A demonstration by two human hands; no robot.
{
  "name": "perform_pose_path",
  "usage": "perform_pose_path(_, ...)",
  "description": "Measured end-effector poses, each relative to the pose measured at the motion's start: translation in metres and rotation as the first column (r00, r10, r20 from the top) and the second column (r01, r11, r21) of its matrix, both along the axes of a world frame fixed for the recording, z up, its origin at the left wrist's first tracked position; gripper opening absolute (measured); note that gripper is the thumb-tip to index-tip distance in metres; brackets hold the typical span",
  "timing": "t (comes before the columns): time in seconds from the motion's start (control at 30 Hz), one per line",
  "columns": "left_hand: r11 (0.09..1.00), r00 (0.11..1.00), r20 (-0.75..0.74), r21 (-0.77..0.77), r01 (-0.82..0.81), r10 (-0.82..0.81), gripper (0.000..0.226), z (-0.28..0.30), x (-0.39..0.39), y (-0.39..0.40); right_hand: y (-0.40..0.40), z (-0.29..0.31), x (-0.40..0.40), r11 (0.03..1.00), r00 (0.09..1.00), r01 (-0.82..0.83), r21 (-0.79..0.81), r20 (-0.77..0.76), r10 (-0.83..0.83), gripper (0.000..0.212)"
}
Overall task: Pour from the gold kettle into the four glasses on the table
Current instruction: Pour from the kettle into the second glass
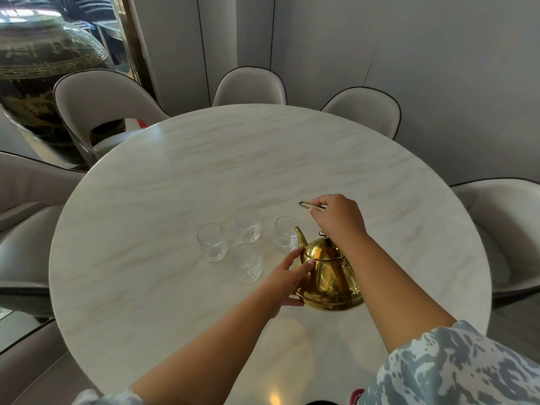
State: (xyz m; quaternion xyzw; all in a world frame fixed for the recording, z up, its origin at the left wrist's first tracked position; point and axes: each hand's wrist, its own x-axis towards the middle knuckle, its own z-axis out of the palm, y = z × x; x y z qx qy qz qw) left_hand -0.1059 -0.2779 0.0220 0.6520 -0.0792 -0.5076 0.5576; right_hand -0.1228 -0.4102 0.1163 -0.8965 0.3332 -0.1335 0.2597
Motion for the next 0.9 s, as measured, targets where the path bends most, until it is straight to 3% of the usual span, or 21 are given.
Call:
perform_pose_path(0.43, 0.992, 0.991, 0.048, -0.011, -0.124, 0.125, 0.056, 0.004, -0.001, 0.004, 0.009, 0.003, -0.011, 0.999, 0.974, -0.010, 0.053, 0.227, -0.002, 0.028)
perform_pose_path(0.9, 0.956, 0.958, 0.013, -0.063, -0.287, 0.288, 0.054, 0.029, 0.027, 0.020, 0.024, 0.031, 0.053, 0.981, 0.972, -0.191, 0.022, 0.146, 0.186, 0.026)
